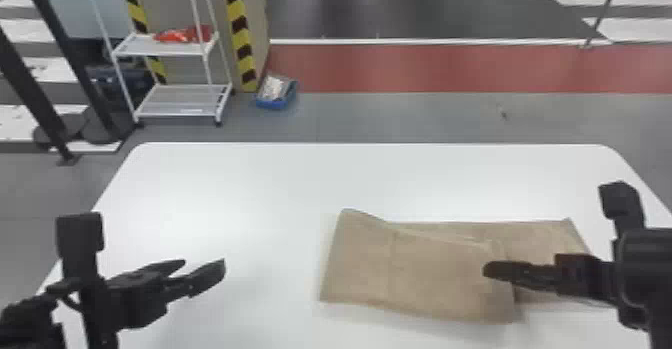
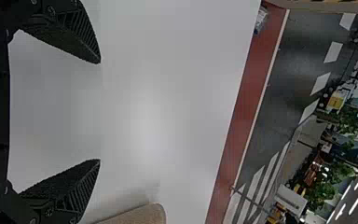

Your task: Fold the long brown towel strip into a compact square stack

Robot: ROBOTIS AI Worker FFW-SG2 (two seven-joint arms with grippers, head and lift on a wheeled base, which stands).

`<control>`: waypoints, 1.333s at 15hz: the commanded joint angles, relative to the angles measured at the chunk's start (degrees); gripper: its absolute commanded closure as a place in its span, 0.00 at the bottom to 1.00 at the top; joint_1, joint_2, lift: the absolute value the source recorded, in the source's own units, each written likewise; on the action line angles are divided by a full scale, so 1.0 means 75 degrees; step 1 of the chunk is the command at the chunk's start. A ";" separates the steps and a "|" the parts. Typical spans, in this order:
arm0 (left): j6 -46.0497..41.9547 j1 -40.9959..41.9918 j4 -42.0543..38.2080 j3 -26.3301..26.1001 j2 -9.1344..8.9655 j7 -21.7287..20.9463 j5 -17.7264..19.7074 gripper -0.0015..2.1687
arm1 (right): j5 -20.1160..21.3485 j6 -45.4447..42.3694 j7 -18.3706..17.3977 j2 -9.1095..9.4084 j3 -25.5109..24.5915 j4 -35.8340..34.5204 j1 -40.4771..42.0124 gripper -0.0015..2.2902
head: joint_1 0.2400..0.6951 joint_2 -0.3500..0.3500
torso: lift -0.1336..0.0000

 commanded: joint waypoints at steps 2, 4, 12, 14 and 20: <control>0.0000 0.0006 0.0000 0.0077 0.0006 -0.0031 0.0000 0.07 | 0.0136 0.0097 0.0029 -0.0059 -0.0010 -0.0011 -0.0107 0.23 | 1.00 0.53 | 0.07; 0.0000 0.0006 -0.0012 0.0088 0.0006 -0.0066 0.0000 0.07 | 0.0429 0.0097 0.0100 -0.0047 0.0119 0.0000 -0.0189 0.22 | 1.00 0.53 | 0.07; 0.0000 0.0041 -0.0023 0.0159 0.0029 -0.0101 0.0000 0.07 | 0.0851 0.0097 0.0100 -0.0023 0.0611 0.0399 -0.0377 0.30 | 1.00 0.55 | 0.07; 0.0000 0.0041 -0.0012 0.0170 0.0029 -0.0101 0.0012 0.07 | 0.0863 0.0097 0.0100 -0.0012 0.0670 0.0411 -0.0377 0.30 | 1.00 0.56 | 0.07; -0.0047 0.0041 0.0047 0.0205 0.0029 -0.0113 0.0012 0.07 | 0.1074 0.0097 0.0265 -0.0035 0.0635 0.0422 -0.0377 0.30 | 1.00 0.57 | 0.07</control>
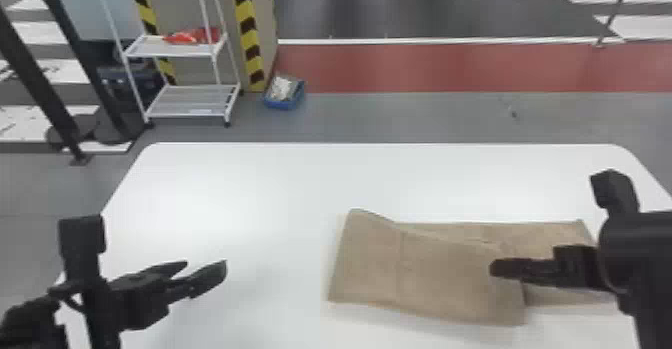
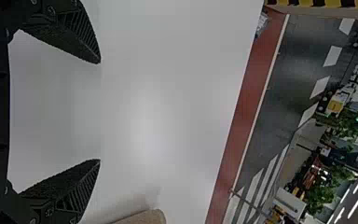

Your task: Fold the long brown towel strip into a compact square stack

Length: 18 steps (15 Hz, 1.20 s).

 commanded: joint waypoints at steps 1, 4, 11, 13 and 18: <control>-0.0016 0.0000 0.0019 0.0009 0.0000 -0.0009 0.0010 0.07 | 0.0204 0.0016 0.0025 -0.0003 0.0030 -0.0009 0.0000 0.29 | 1.00 0.57 | 0.07; -0.0039 0.0000 0.0030 0.0033 0.0000 -0.0009 0.0010 0.07 | 0.0309 0.0016 0.0025 -0.0027 0.0042 -0.0009 -0.0047 0.29 | 1.00 0.55 | 0.07; -0.0133 0.0035 0.0066 0.0068 0.0012 -0.0009 0.0022 0.07 | 0.0450 0.0016 0.0025 -0.0015 0.0206 0.0237 -0.0070 0.39 | 1.00 0.56 | 0.07; -0.0157 0.0035 0.0077 0.0068 0.0012 -0.0009 0.0034 0.07 | 0.0450 0.0016 0.0025 -0.0003 0.0194 0.0237 -0.0070 0.43 | 1.00 0.56 | 0.07; -0.0157 0.0035 0.0077 0.0080 0.0023 -0.0021 0.0034 0.07 | 0.0262 0.0016 0.0025 0.0055 0.0054 0.0202 -0.0082 0.54 | 1.00 0.56 | 0.07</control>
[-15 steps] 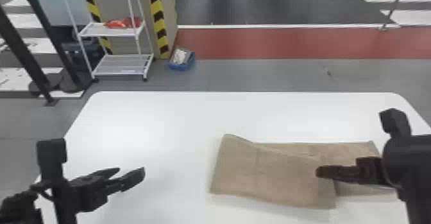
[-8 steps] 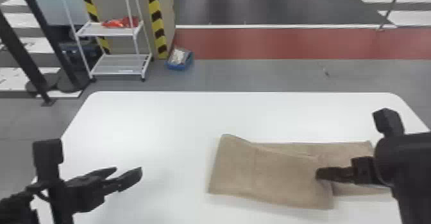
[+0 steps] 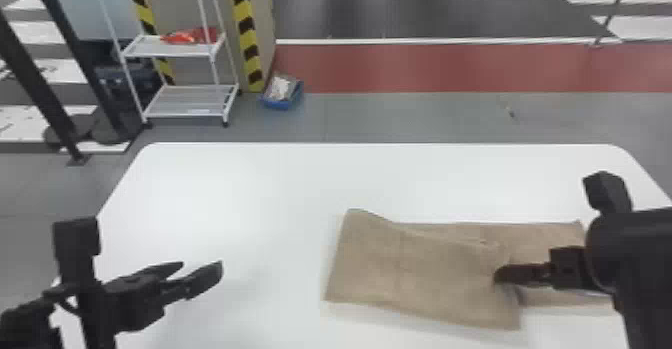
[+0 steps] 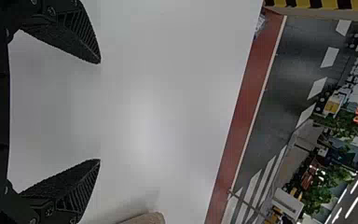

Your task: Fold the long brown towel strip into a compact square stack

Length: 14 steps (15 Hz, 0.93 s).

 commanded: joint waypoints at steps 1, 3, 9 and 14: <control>0.0000 0.0000 0.0011 0.0011 0.0011 0.0010 0.0000 0.07 | -0.0282 0.0016 0.0025 0.0088 -0.0183 -0.0080 -0.0017 0.54 | 1.00 0.56 | 0.07; 0.0000 0.0000 0.0011 0.0011 0.0011 0.0010 0.0000 0.07 | -0.0470 0.0016 0.0012 0.0147 -0.0347 -0.0209 -0.0123 0.54 | 1.00 0.57 | 0.07; 0.0000 0.0000 0.0000 0.0046 0.0023 -0.0025 0.0000 0.07 | -0.0856 0.0016 0.0012 0.0182 -0.0511 -0.0513 -0.0275 0.54 | 1.00 0.59 | 0.07; 0.0000 0.0000 0.0011 0.0034 0.0081 -0.0037 0.0024 0.07 | -0.0880 0.0016 0.0025 -0.0017 -0.1038 -0.0525 -0.0369 0.54 | 1.00 0.56 | 0.07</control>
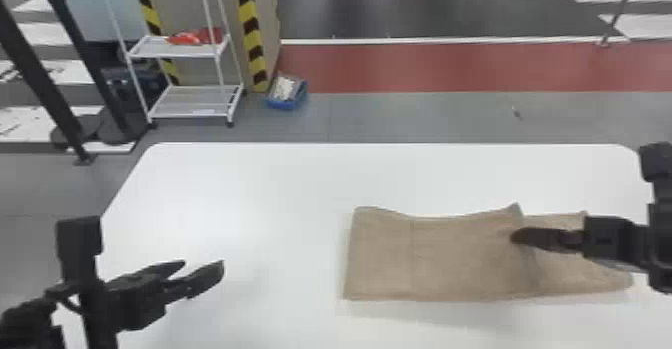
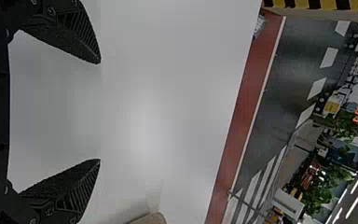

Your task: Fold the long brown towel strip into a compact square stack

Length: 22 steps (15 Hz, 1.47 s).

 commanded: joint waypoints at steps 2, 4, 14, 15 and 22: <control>0.0000 -0.0025 -0.0023 -0.0045 0.0013 0.0012 0.0026 0.07 | -0.0022 0.0016 -0.0047 -0.0038 -0.0129 0.0447 -0.0033 0.54 | 1.00 0.54 | 0.07; 0.0000 -0.0048 -0.0058 -0.0045 0.0001 0.0047 0.0026 0.07 | -0.0245 0.0016 -0.0047 -0.0038 -0.0258 0.0318 -0.0185 0.54 | 1.00 0.53 | 0.07; -0.0117 -0.0060 0.0000 0.0002 0.0013 0.0047 0.0143 0.07 | -0.0257 0.0016 -0.0094 -0.0320 -0.0691 0.0716 -0.0338 0.54 | 1.00 0.47 | 0.07; -0.0117 -0.0060 0.0012 0.0037 0.0013 0.0036 0.0131 0.07 | -0.0304 0.0016 -0.0035 -0.0390 -0.0820 0.0540 -0.0384 0.54 | 1.00 0.47 | 0.07; -0.0211 -0.0083 0.0071 0.0013 0.0001 0.0047 0.0143 0.07 | -0.0292 0.0016 -0.0234 -0.0648 -0.0914 0.0822 -0.0291 0.54 | 1.00 0.39 | 0.07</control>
